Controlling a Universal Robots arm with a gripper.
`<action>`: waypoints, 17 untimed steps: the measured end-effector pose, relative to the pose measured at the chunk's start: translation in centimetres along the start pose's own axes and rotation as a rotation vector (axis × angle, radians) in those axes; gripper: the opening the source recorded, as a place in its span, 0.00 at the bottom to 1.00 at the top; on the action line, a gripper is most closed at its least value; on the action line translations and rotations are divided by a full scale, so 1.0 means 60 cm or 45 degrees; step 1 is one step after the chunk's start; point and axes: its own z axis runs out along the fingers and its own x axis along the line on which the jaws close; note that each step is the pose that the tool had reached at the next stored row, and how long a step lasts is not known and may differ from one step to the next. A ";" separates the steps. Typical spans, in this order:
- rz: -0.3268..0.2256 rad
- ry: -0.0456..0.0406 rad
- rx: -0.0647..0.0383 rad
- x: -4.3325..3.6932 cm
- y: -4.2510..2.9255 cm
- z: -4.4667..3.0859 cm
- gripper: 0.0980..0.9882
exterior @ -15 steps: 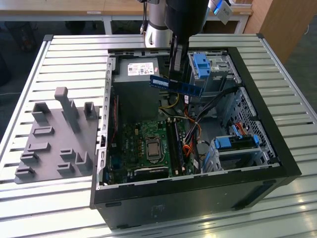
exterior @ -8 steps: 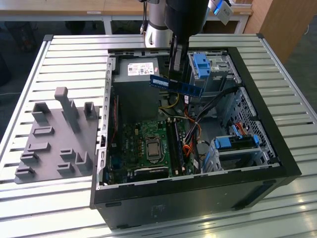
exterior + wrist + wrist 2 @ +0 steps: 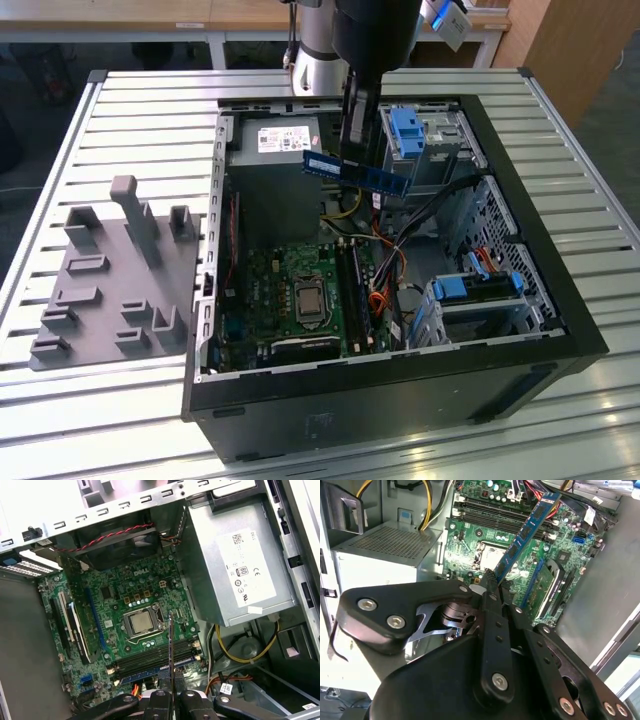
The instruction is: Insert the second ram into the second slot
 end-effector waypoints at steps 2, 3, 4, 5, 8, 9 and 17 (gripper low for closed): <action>0.007 0.000 0.000 0.000 0.000 0.000 0.04; 0.011 0.000 0.000 0.000 0.000 0.000 0.04; 0.016 -0.001 0.000 0.000 0.000 0.000 0.04; 0.020 -0.001 0.000 0.000 0.000 0.000 0.04; 0.035 -0.001 0.000 0.000 0.000 0.000 0.04; 0.040 -0.002 0.000 0.000 0.000 0.000 0.04; 0.104 -0.004 0.001 0.000 0.000 0.000 0.04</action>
